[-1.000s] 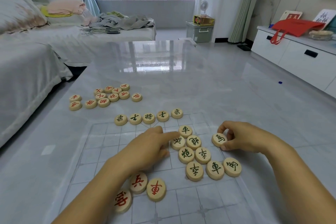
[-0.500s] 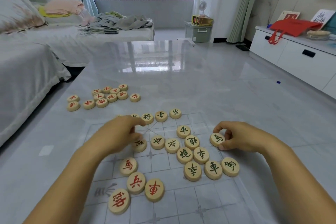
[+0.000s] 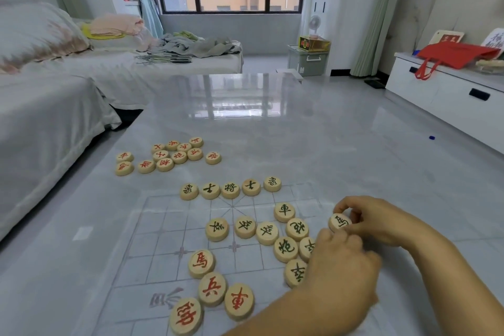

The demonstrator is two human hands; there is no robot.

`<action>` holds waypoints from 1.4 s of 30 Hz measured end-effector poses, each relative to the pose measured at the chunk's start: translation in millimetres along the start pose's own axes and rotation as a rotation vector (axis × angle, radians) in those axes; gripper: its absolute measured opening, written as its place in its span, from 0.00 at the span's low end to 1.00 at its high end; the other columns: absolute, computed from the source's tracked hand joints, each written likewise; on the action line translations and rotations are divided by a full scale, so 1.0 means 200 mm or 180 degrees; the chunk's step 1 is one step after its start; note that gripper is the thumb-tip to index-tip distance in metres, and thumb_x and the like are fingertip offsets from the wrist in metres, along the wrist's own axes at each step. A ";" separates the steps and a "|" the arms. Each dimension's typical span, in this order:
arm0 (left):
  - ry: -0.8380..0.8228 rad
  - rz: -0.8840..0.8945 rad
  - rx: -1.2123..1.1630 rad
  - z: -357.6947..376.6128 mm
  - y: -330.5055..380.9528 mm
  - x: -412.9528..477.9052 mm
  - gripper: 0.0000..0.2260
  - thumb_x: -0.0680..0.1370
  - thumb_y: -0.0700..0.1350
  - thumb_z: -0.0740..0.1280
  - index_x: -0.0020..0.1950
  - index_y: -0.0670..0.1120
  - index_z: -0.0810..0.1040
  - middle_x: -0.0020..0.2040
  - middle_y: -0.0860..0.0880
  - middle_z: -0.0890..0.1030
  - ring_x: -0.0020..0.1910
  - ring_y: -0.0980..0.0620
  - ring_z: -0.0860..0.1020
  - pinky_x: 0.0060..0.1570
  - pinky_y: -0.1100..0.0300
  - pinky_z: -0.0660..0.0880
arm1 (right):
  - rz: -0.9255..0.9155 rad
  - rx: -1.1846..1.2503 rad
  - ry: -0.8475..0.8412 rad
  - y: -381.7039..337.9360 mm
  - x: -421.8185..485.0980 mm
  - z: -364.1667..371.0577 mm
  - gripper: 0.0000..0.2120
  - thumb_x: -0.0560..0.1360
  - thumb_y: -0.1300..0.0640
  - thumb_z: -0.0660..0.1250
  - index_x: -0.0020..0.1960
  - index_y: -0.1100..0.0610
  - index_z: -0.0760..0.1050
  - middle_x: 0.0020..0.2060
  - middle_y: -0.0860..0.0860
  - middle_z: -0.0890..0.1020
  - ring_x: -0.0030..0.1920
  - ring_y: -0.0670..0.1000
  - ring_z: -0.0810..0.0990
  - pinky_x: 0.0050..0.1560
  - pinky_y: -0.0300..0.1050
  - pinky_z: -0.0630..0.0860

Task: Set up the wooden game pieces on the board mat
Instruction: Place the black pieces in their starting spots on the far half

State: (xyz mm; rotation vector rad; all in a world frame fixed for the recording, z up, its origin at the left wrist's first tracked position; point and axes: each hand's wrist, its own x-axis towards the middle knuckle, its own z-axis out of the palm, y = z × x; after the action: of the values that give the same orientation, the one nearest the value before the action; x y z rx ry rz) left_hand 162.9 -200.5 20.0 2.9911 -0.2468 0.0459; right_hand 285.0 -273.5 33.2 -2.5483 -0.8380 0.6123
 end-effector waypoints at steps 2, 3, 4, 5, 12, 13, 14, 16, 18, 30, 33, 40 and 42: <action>0.0106 -0.0041 -0.0242 -0.04 -0.03 -0.05 0.15 0.74 0.45 0.65 0.58 0.40 0.73 0.56 0.38 0.72 0.58 0.41 0.65 0.57 0.48 0.57 | -0.0006 -0.0057 0.0059 -0.01 0.01 0.01 0.11 0.69 0.54 0.71 0.50 0.48 0.74 0.39 0.47 0.76 0.37 0.45 0.73 0.38 0.37 0.69; 0.0174 -0.0132 -0.0295 -0.08 -0.06 -0.09 0.14 0.73 0.46 0.66 0.56 0.41 0.74 0.55 0.40 0.73 0.56 0.41 0.67 0.54 0.50 0.58 | -0.0015 -0.0049 0.0099 -0.01 0.01 0.02 0.12 0.69 0.53 0.71 0.51 0.49 0.74 0.40 0.48 0.77 0.38 0.45 0.74 0.38 0.37 0.69; 0.0284 -0.0271 -0.0315 -0.13 -0.12 -0.12 0.13 0.72 0.47 0.66 0.53 0.43 0.75 0.52 0.42 0.75 0.54 0.42 0.70 0.52 0.51 0.59 | -0.0019 -0.0048 0.0148 -0.01 0.02 0.03 0.13 0.68 0.52 0.72 0.51 0.49 0.73 0.41 0.48 0.77 0.39 0.45 0.75 0.38 0.37 0.69; 0.0414 -0.0475 -0.0344 -0.17 -0.21 -0.17 0.12 0.72 0.49 0.67 0.52 0.45 0.75 0.51 0.44 0.76 0.52 0.43 0.72 0.52 0.53 0.62 | -0.0023 -0.0072 0.0202 -0.02 0.02 0.04 0.14 0.68 0.51 0.72 0.51 0.49 0.72 0.42 0.48 0.77 0.40 0.45 0.75 0.38 0.37 0.69; 0.1095 -0.2837 -0.0620 -0.19 -1.14 -0.62 0.07 0.73 0.49 0.64 0.47 0.48 0.70 0.49 0.48 0.78 0.49 0.46 0.76 0.53 0.52 0.70 | -0.0220 -0.0287 0.0445 -0.06 0.04 0.10 0.09 0.72 0.49 0.68 0.47 0.46 0.69 0.45 0.43 0.72 0.42 0.42 0.73 0.39 0.35 0.68; 0.1038 -0.2987 -0.0684 -0.17 -1.22 -0.64 0.08 0.73 0.48 0.65 0.48 0.49 0.69 0.51 0.48 0.77 0.50 0.46 0.76 0.54 0.52 0.70 | -0.0235 -0.0287 0.0449 -0.06 0.05 0.10 0.09 0.72 0.49 0.68 0.47 0.45 0.68 0.45 0.43 0.72 0.42 0.42 0.73 0.39 0.35 0.68; 0.1064 -0.3042 -0.0796 -0.16 -1.27 -0.64 0.09 0.73 0.47 0.67 0.50 0.49 0.69 0.52 0.48 0.76 0.51 0.47 0.75 0.55 0.52 0.70 | -0.0242 -0.0273 0.0456 -0.06 0.05 0.10 0.09 0.71 0.50 0.69 0.46 0.44 0.68 0.45 0.43 0.73 0.42 0.42 0.74 0.39 0.35 0.68; 0.1253 -0.2945 -0.1181 -0.15 -1.33 -0.63 0.14 0.73 0.45 0.68 0.56 0.47 0.69 0.53 0.49 0.75 0.51 0.49 0.74 0.52 0.56 0.70 | -0.0257 -0.0207 0.0487 -0.06 0.06 0.10 0.11 0.70 0.52 0.71 0.43 0.42 0.68 0.44 0.45 0.74 0.42 0.43 0.75 0.38 0.35 0.68; 0.1383 -0.2707 -0.1547 -0.13 -1.35 -0.62 0.16 0.73 0.43 0.69 0.59 0.46 0.69 0.54 0.50 0.74 0.52 0.51 0.74 0.50 0.60 0.68 | -0.0258 -0.0145 0.0492 -0.05 0.06 0.10 0.13 0.69 0.54 0.73 0.41 0.42 0.69 0.42 0.46 0.75 0.41 0.45 0.75 0.38 0.36 0.68; 0.1651 -0.2396 -0.1684 -0.10 -1.36 -0.63 0.17 0.72 0.40 0.71 0.60 0.46 0.76 0.56 0.50 0.71 0.51 0.53 0.71 0.52 0.64 0.65 | -0.0300 -0.0151 0.0993 -0.12 0.20 0.18 0.10 0.72 0.52 0.69 0.52 0.50 0.74 0.44 0.48 0.72 0.42 0.49 0.73 0.42 0.43 0.68; 0.1590 -0.2231 -0.1770 -0.10 -1.36 -0.63 0.17 0.73 0.39 0.70 0.61 0.46 0.76 0.57 0.50 0.72 0.52 0.53 0.72 0.53 0.64 0.65 | -0.0291 -0.0259 0.1011 -0.17 0.30 0.18 0.13 0.73 0.53 0.68 0.57 0.55 0.75 0.45 0.50 0.70 0.44 0.51 0.71 0.45 0.45 0.68; 0.1522 -0.2199 -0.2096 -0.06 -1.41 -0.64 0.24 0.70 0.38 0.72 0.64 0.48 0.70 0.58 0.49 0.77 0.58 0.52 0.73 0.59 0.62 0.65 | -0.0308 0.0022 0.1239 -0.21 0.41 0.20 0.17 0.74 0.54 0.66 0.62 0.55 0.73 0.47 0.50 0.70 0.45 0.49 0.70 0.46 0.41 0.65; 0.1569 -0.2313 -0.2019 -0.05 -1.41 -0.63 0.26 0.68 0.40 0.74 0.64 0.46 0.70 0.57 0.50 0.75 0.57 0.52 0.72 0.58 0.61 0.66 | -0.0392 0.0198 0.1414 -0.19 0.41 0.23 0.19 0.74 0.54 0.67 0.64 0.56 0.73 0.46 0.50 0.69 0.44 0.48 0.70 0.46 0.40 0.65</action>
State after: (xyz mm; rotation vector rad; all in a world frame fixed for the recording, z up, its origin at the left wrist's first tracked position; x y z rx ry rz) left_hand 84.7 97.3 -14.1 2.1798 0.7271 0.5027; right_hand 303.8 -182.7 -9.1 -2.4154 -0.7895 0.0264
